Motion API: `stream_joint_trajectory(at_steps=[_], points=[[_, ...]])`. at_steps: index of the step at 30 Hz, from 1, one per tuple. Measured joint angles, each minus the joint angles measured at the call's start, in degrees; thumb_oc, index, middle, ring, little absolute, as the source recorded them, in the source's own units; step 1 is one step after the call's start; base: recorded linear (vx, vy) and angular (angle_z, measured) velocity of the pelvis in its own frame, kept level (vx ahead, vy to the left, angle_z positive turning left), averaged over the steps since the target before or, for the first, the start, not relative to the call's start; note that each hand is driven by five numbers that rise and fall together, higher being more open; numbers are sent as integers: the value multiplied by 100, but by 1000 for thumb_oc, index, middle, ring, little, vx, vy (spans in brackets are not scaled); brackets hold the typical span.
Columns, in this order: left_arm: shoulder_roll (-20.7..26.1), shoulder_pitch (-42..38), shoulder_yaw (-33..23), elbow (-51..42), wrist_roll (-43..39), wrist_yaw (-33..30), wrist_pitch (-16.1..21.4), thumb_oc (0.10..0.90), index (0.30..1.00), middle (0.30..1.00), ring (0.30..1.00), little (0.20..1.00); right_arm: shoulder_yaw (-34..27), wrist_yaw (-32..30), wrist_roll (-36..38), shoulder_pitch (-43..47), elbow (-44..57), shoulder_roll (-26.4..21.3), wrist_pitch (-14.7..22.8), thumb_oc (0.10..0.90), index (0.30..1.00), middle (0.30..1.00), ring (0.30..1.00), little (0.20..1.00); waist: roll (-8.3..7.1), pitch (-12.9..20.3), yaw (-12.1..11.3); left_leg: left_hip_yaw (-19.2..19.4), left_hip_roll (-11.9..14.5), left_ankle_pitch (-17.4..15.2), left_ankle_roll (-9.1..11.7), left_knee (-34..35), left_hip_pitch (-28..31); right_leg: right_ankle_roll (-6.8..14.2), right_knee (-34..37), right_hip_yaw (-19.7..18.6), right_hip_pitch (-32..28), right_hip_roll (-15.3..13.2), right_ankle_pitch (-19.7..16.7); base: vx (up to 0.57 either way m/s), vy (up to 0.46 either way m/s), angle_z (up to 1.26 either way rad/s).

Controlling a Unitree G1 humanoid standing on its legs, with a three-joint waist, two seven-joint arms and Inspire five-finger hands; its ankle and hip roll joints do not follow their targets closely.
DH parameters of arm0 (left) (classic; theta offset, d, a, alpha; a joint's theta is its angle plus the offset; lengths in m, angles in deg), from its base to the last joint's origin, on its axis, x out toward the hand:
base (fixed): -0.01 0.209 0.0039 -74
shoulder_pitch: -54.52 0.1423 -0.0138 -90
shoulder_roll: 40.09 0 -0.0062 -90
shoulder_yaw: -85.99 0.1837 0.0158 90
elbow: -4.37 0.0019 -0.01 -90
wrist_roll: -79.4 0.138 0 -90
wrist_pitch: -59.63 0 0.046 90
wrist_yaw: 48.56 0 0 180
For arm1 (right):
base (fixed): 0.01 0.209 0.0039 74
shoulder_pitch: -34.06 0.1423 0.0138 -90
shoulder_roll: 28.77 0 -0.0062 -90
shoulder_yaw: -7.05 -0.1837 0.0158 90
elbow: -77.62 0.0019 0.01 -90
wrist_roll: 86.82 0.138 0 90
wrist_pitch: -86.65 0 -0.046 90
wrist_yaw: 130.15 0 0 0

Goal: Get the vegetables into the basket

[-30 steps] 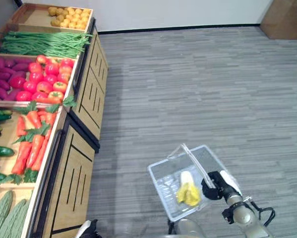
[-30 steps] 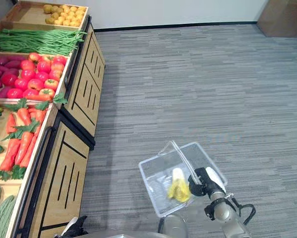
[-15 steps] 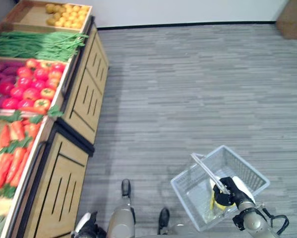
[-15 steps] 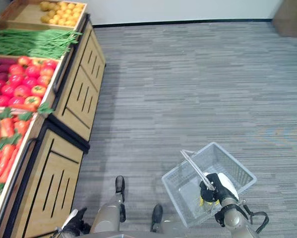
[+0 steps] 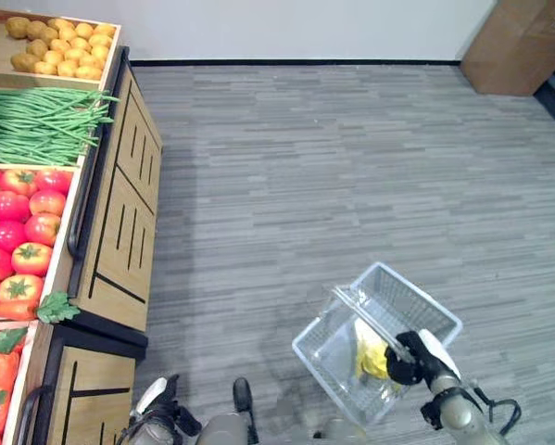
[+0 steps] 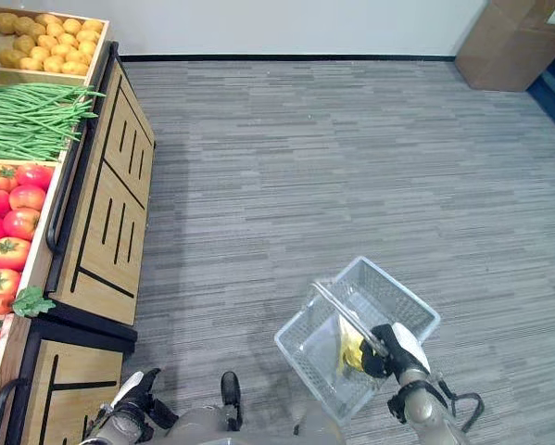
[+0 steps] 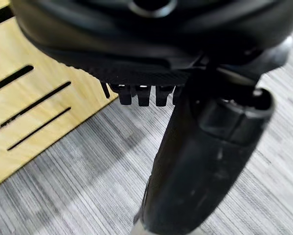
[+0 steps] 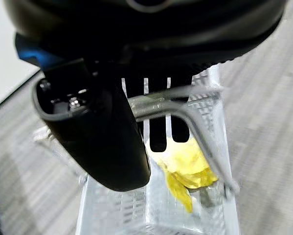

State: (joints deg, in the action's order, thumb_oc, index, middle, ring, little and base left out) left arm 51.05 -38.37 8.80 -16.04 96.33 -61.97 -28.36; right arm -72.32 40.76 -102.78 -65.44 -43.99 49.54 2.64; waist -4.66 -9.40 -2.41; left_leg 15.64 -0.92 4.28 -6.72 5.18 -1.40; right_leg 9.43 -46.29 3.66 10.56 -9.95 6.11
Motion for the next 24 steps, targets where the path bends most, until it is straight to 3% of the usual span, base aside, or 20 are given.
stream_joint_trajectory(at_steps=[1, 3, 4, 5, 6, 8, 9, 10, 11, 13, 15, 19, 21, 22, 23, 24], points=[[6, 9, 2, -5, 0, -9, -10, 900, 1000, 1000, 1000, 1000, 6, 10, -4, -14, 46, -2, 0, 400, 300, 300, 300, 300, 20, -15, -9, -25, 6, -48, -10, -1, 56, -18, 91, 48, 88, 2, 186, 253, 50, 19], [-4, 22, 11, 100, -1, -11, -57, 900, 1000, 1000, 1000, 1000, 101, 13, -5, -81, 277, 3, 44, 400, 300, 300, 300, 300, 72, -71, 62, -205, 37, -258, 17, -1, 243, -92, 1322, 212, 583, 144, 376, 336, 12, 42], [-47, 27, 1, 159, 0, -7, -64, 900, 1000, 1000, 1000, 1000, 119, 28, -2, -77, 298, 8, 77, 400, 300, 300, 300, 300, 138, -209, 156, -346, 109, -313, 73, -1, 385, -166, 2610, 299, 759, 306, -8, 375, -55, 60], [-111, 108, 12, 226, 1, -1, -71, 900, 1000, 1000, 1000, 1000, 137, 41, -3, -138, 287, 4, 59, 400, 300, 300, 300, 300, 104, -241, 184, -472, 105, -452, 157, -1, 580, -161, 3271, 281, 932, 328, -440, 590, -125, 84], [-148, 220, 0, 234, 7, 0, -75, 900, 1000, 1000, 1000, 1000, 152, 39, -2, -141, 289, 13, 58, 400, 300, 300, 300, 300, 47, -285, 246, -681, 128, -668, 317, -73, 737, -55, 4260, 14, 962, 349, -750, 520, -131, 70], [-192, 228, -15, 339, 7, 14, -82, 900, 1000, 1000, 1000, 1000, 157, 40, 2, -152, 291, 12, 7, 400, 300, 300, 300, 300, 3, -297, 378, -1074, 202, -836, 538, -142, 827, -1, 4954, -580, 893, 334, -946, 428, -111, 100], [-196, 249, -15, 382, 7, 19, -79, 900, 1000, 1000, 1000, 1000, 157, 39, 4, -186, 290, 15, -1, 400, 300, 300, 300, 300, -16, -295, 435, -1279, 248, -898, 637, -129, 890, 11, 4991, -744, 811, 302, -956, 315, -88, 150], [-206, 252, -29, 464, 5, 30, -67, 900, 1000, 1000, 1000, 1000, 155, 49, 3, -258, 247, 3, -21, 400, 300, 300, 300, 300, -19, -292, 500, -1529, 373, -997, 788, -134, 1044, 148, 4881, -778, 599, 321, -1252, 363, -168, 133], [-294, 291, -43, 432, 8, 36, -37, 900, 1000, 1000, 1000, 1000, 142, 55, 3, -233, 186, -76, -85, 400, 300, 300, 300, 300, 160, -310, 475, -1586, 654, -1026, 852, -189, 1162, 114, 4690, -586, 512, 548, -1343, 270, -142, 112], [-379, 312, -95, 433, 13, 19, -29, 900, 1000, 1000, 1000, 1000, 121, 57, 4, -59, 63, -192, -86, 400, 300, 300, 300, 300, 271, -282, 480, -1417, 843, -900, 892, -399, 1202, -315, 4576, -382, 305, 692, -1652, 277, -171, 77], [-394, 310, -190, 441, 2, -2, -33, 900, 1000, 1000, 1000, 1000, 86, 59, 3, 109, 30, -367, -94, 400, 300, 300, 300, 300, 367, -290, 445, -1393, 1008, -739, 964, -657, 1145, -604, 4453, -186, 138, 804, -1509, 309, -218, 57], [-334, 293, -266, 443, -16, -7, 20, 900, 1000, 1000, 1000, 1000, 33, 58, 16, 39, 32, -528, -91, 400, 300, 300, 300, 300, 370, -283, 376, -1902, 1167, -182, 1644, -1264, 949, -754, 4585, 335, -450, 814, -1243, 210, -196, 65], [-324, 267, -278, 354, -21, -12, 25, 900, 1000, 1000, 1000, 1000, 11, 62, 17, -27, 71, -522, -39, 400, 300, 300, 300, 300, 375, -271, 344, -1951, 1207, -10, 1736, -1611, 682, -922, 4593, 613, -551, 792, -1187, 119, -164, 70], [-329, 254, -283, 312, -27, -14, 17, 900, 1000, 1000, 1000, 1000, 11, 65, 15, -27, 67, -527, -37, 400, 300, 300, 300, 300, 384, -266, 332, -1949, 1209, 71, 1792, -1710, 535, -965, 4604, 697, -578, 771, -1161, 75, -105, 78], [-320, 189, -269, 302, -24, -19, 19, 900, 1000, 1000, 1000, 1000, 7, 58, 17, -69, 64, -524, -41, 400, 300, 300, 300, 300, 341, -275, 363, -1839, 1200, 261, 1995, -1934, 281, -1019, 4667, 932, -641, 665, -1135, 41, -25, 93], [-315, 159, -268, 264, -23, -33, 2, 900, 1000, 1000, 1000, 1000, 9, 67, 14, -119, 67, -558, -42, 400, 300, 300, 300, 300, 306, -295, 362, -1502, 1213, 368, 1916, -2034, 154, -1066, 4716, 1095, -731, 572, -1121, 107, -16, 99]])
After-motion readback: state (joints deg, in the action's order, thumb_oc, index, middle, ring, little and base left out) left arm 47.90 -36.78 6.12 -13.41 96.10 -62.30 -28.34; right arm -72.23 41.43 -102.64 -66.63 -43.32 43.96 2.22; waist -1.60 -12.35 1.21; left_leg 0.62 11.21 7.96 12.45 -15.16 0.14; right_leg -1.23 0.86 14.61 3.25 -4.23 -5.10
